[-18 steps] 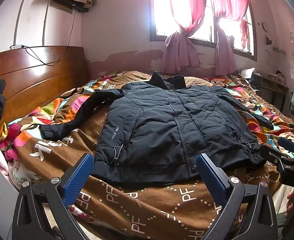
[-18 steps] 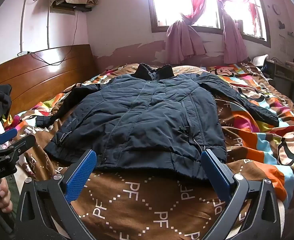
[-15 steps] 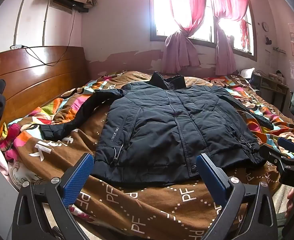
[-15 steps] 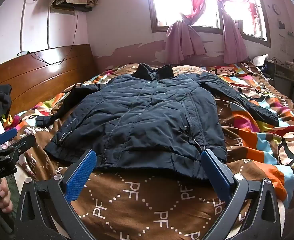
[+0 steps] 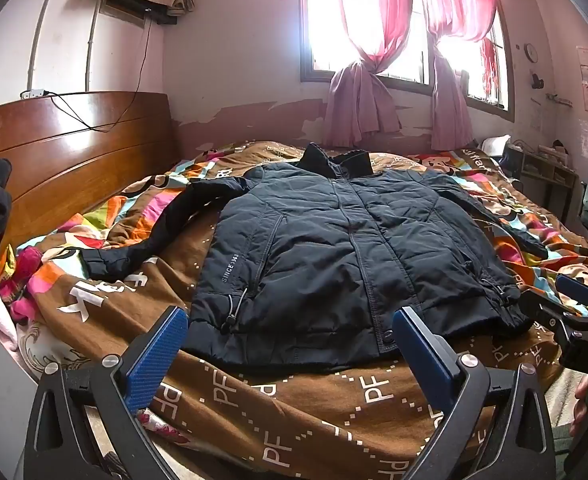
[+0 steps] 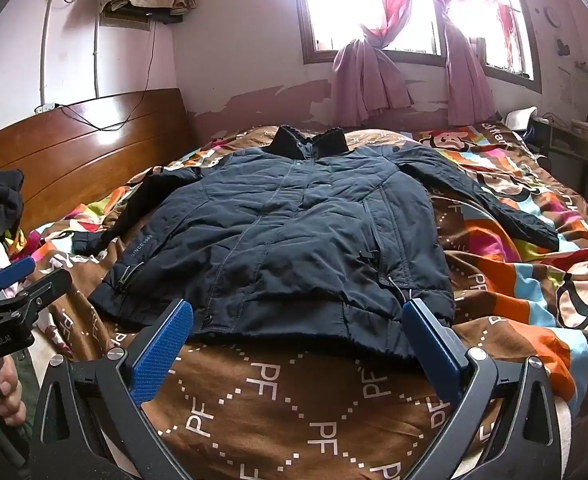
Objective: Fold large clothes
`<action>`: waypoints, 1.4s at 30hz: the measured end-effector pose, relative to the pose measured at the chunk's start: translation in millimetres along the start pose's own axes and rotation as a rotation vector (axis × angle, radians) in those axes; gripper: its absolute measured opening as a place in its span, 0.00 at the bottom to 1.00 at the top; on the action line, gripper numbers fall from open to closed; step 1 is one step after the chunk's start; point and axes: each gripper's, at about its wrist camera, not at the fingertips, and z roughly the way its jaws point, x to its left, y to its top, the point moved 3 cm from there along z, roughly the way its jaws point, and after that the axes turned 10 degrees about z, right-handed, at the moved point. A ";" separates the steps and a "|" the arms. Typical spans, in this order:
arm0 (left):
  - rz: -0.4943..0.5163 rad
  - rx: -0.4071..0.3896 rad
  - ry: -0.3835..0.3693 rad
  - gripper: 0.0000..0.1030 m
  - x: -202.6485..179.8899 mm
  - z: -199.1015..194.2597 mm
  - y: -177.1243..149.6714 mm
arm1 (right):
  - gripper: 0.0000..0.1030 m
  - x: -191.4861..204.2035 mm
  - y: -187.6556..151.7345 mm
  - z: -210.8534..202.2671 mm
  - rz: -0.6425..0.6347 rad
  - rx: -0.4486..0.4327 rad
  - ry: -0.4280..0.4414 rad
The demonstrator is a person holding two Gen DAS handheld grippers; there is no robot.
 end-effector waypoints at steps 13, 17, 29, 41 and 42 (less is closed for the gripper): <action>-0.001 0.000 -0.005 1.00 -0.6 -0.1 -0.1 | 0.99 -1.0 -0.2 -0.2 0.002 0.001 0.001; -0.001 0.000 -0.005 1.00 -1.2 -0.4 -0.4 | 0.99 -1.4 0.3 -0.2 0.003 0.001 0.001; -0.001 -0.001 -0.007 1.00 -1.3 -0.5 0.1 | 0.99 -1.4 0.0 0.5 0.004 0.002 0.001; -0.001 -0.002 -0.007 1.00 -1.0 -0.5 0.0 | 0.99 -1.5 -0.4 0.5 0.006 0.002 0.002; -0.001 -0.002 -0.007 1.00 -1.0 -0.5 0.0 | 0.99 -1.5 -0.4 0.5 0.006 0.002 0.002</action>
